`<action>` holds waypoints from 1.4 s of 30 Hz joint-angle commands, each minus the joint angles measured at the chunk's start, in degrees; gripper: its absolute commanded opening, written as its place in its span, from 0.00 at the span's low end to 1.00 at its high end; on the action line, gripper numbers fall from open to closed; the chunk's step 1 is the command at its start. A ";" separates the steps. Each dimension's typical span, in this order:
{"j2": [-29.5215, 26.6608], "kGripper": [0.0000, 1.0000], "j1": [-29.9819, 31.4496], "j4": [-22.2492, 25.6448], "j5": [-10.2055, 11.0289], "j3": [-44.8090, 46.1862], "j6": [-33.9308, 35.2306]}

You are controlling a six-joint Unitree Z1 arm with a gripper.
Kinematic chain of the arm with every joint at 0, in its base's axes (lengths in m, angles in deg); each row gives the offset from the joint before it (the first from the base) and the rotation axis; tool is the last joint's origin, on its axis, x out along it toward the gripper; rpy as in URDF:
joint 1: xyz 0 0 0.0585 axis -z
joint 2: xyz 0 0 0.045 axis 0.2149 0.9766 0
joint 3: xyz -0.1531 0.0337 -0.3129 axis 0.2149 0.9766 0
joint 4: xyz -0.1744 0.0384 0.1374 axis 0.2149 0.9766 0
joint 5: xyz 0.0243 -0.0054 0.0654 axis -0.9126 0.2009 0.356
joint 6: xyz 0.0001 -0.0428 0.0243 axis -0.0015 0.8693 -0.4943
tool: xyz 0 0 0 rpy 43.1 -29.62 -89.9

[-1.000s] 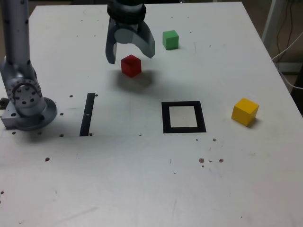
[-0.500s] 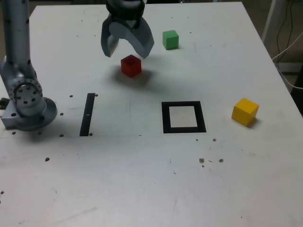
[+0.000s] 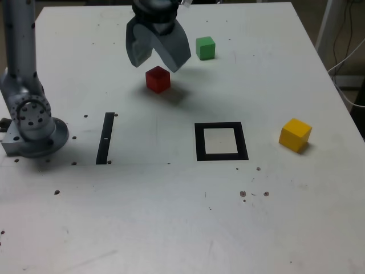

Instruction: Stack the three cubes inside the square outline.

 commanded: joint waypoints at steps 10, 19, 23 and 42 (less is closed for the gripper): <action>3.30 0.99 0.06 -2.56 2.51 0.13 2.77; 5.04 0.95 0.25 -4.21 2.63 1.01 3.70; 5.48 0.92 0.74 -5.51 2.63 2.22 4.61; 5.07 0.31 2.53 -7.66 3.40 4.45 8.86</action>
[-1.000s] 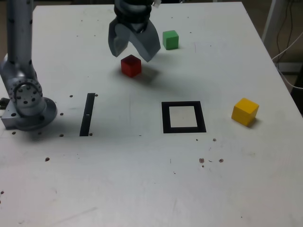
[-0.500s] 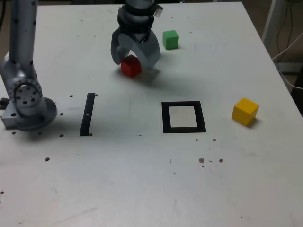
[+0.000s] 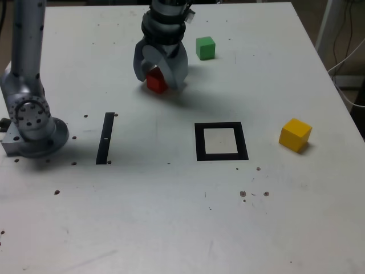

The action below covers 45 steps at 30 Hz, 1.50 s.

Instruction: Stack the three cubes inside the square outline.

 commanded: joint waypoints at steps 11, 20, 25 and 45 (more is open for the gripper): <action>-0.64 0.29 0.11 0.20 -0.43 -0.24 0.07; -1.73 0.29 0.68 0.78 -1.31 -0.77 0.58; -2.87 0.29 1.86 1.55 -1.79 -1.24 1.76; -5.70 0.29 17.93 16.15 -4.17 -10.55 25.00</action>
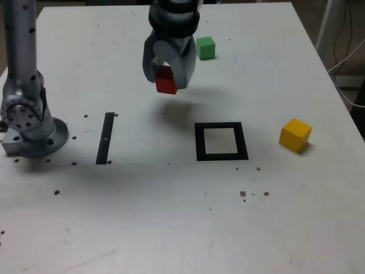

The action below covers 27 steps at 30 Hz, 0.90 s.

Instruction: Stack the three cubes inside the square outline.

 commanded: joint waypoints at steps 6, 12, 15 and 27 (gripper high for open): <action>0.63 0.29 5.52 4.73 -3.48 -4.68 9.91; 2.98 0.29 9.33 5.34 -6.41 -7.85 16.26; 4.00 0.29 11.18 5.50 -6.96 -9.46 19.54; 8.32 0.29 12.91 4.69 -8.04 -12.49 28.31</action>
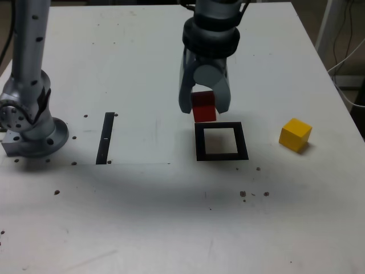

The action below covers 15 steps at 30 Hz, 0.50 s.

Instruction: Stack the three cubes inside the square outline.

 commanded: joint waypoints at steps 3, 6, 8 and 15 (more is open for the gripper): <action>1.97 0.29 0.08 -0.57 -0.27 -0.99 0.85; 3.39 0.29 0.39 -0.96 -0.43 -1.77 1.13; 4.10 0.29 0.78 -1.10 -0.63 -2.21 1.18; 6.22 0.29 2.20 -1.51 -1.24 -2.55 1.57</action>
